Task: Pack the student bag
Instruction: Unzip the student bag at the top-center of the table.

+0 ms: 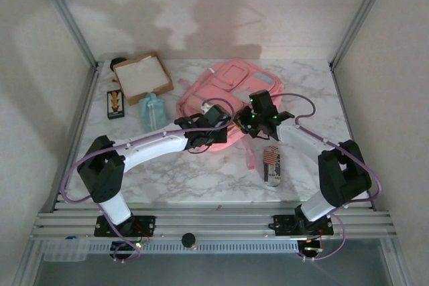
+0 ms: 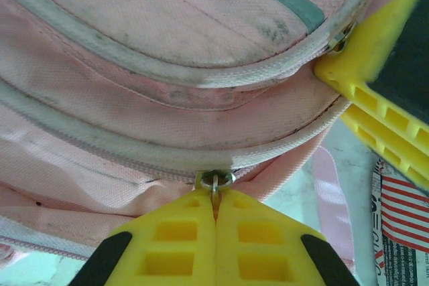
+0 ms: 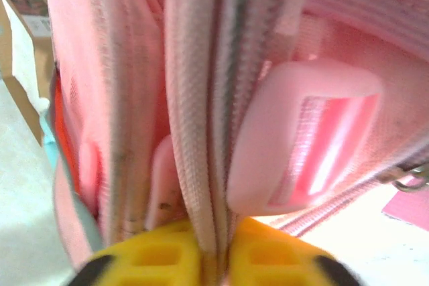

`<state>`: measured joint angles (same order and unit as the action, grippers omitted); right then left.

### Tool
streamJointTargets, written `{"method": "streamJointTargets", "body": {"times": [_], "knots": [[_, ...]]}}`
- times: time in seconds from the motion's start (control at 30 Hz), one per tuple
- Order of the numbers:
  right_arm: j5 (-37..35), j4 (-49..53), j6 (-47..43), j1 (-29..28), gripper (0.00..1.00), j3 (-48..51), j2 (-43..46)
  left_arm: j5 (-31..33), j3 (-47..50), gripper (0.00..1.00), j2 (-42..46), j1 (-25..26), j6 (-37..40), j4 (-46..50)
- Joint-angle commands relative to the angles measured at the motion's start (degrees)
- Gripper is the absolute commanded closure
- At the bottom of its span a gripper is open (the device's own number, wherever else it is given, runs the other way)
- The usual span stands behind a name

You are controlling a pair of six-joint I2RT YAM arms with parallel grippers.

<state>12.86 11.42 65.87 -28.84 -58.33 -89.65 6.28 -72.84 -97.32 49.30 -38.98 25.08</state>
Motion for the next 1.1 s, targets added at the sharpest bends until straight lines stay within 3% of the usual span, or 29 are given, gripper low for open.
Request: {"method": "streamJointTargets", "body": {"times": [0.0,0.27,0.47,0.67,0.83,0.87,0.93,1.07], "knots": [[-6.1,-0.44,-3.29,2.42,0.98,-2.67,-0.69,4.53,0.32,1.0,2.41,-0.02,1.37,1.84],[1.13,6.61,-20.22,12.85,1.0,-8.99,-2.22,8.3,5.86,1.0,5.79,-6.75,2.77,6.34],[0.69,12.62,-29.24,19.11,1.0,-17.6,-7.56,6.73,7.19,1.0,5.44,-12.44,7.08,5.14],[0.42,12.85,-32.38,16.91,1.0,-22.54,-9.03,1.47,5.23,1.0,4.05,-11.25,8.95,3.0],[-1.78,17.01,-35.16,15.48,0.83,-21.36,-6.69,0.08,4.93,1.0,4.51,-10.67,9.67,1.5],[-3.33,17.5,-35.46,15.35,0.75,-20.76,-5.9,-0.8,5.27,1.0,4.98,-10.54,10.32,0.17],[-7.66,20.51,-36.48,15.04,0.48,-20.86,-4.93,-1.05,4.83,1.0,5.2,-10.69,10.9,-1.87],[-14.01,25.08,-38.19,13.14,0.3,-21.5,-3.4,-1.19,0.47,1.0,2.29,-11.42,10.78,-0.84]]}}
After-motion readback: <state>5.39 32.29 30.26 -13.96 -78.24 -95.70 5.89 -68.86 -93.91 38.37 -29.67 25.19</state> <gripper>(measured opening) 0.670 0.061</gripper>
